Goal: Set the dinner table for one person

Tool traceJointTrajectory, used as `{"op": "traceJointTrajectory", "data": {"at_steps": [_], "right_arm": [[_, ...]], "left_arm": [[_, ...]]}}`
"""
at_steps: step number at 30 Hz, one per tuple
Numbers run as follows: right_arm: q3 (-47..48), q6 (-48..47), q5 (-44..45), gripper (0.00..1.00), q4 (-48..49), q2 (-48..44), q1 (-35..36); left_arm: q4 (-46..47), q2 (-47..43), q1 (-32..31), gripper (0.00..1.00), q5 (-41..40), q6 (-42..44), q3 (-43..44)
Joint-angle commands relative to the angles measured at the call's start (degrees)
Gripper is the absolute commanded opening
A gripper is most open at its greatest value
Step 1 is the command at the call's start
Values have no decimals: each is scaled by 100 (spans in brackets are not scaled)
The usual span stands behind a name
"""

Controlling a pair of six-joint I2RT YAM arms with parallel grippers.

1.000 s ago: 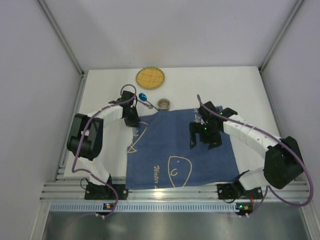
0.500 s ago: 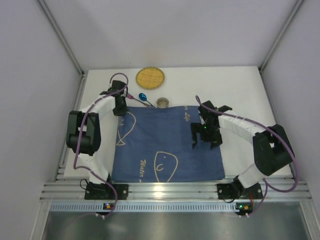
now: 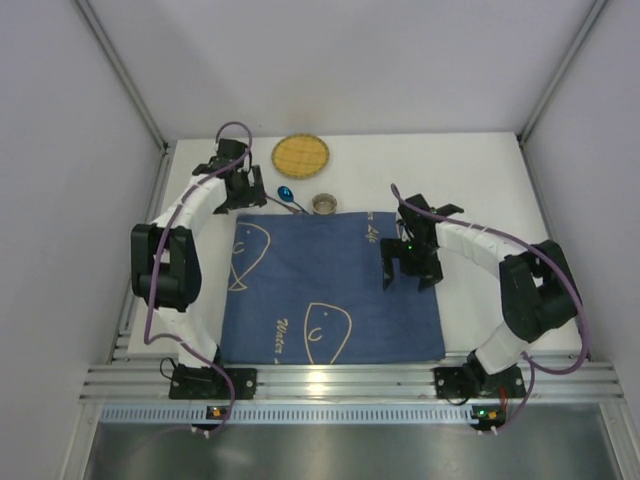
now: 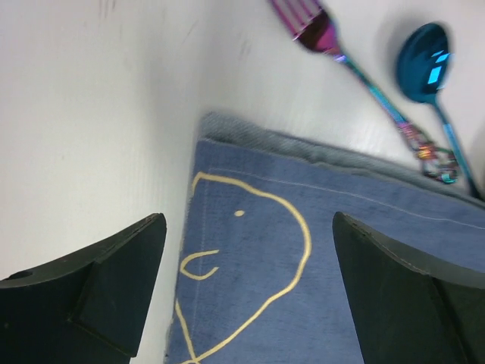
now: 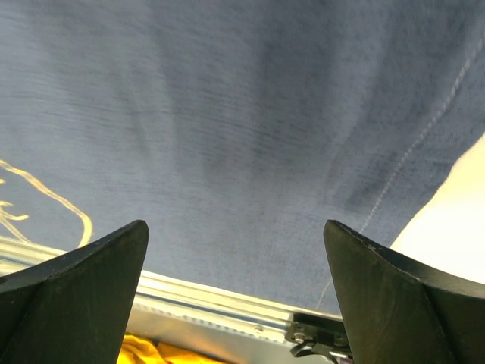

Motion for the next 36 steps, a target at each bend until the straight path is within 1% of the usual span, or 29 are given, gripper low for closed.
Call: {"op": "traceJointTrajectory", "data": {"at_steps": [1,2,4,5,6,7,9,10,11,12,14,21,23,24,25,26,28,29,31,32,33,36], "right_arm": [[548,-145,-241,100,103,-46,-52],[618,-145,-302,100,85,-81,-60],[847,-145,-320,100,-20,-116,-60],[908,-127,-321,100,-46,-134,-52],[978,-127,-312,100,-90,-169,-60],[997,-101,-294,100,-160,-239,-60],[953,-74,-233,100,-222,-354,-60],[909,-66,-207,100,-266,-502,-69],[857,-22,-171,100,-275,-573,-86],[734,-13,-162,100,-284,-661,-113],[584,57,-110,100,-310,-916,-148],[101,110,-31,100,-389,-1444,-412],[39,110,4,100,-398,-1514,-464],[21,110,22,100,-416,-1540,-491],[4,128,31,100,-416,-1567,-500],[-31,137,31,100,-425,-1584,-517],[-58,137,40,100,-425,-1620,-526],[-49,137,40,100,-425,-1611,-526],[-40,110,49,100,-425,-1585,-535],[3,110,49,100,-425,-1567,-526],[38,110,49,100,-433,-1550,-535],[337,58,5,100,-468,-1444,-544]], "left_arm": [[156,-348,-158,96,565,-107,530],[193,-164,-342,95,767,-125,670],[71,205,-658,92,856,-212,1258],[0,650,-756,89,926,-256,1504],[-96,864,-853,87,953,-292,2020],[-158,1066,-1001,85,1006,-370,2260],[-273,1575,-1117,82,1059,-397,2813],[-290,1734,-1161,81,1059,-432,2955],[-360,1866,-1179,80,1250,-450,3183],[-396,2094,-1187,79,1296,-459,3281],[-484,2271,-1205,77,1314,-441,3500],[-537,2720,-1249,75,1279,-336,3546],[-537,2825,-1249,69,1279,-301,3528],[-537,2852,-1249,64,1287,-301,3537],[-528,2878,-1240,55,1313,-301,3537],[-510,2922,-1249,50,1357,-301,3537],[-475,2949,-1249,44,1402,-301,3537],[-484,2957,-1249,31,1419,-301,3563],[-484,2958,-1249,18,1410,-292,3615],[-510,2958,-1249,2,1402,-292,3685],[-519,2923,-1249,0,1376,-309,3730],[-537,2800,-1249,0,1384,-371,3862]]}}
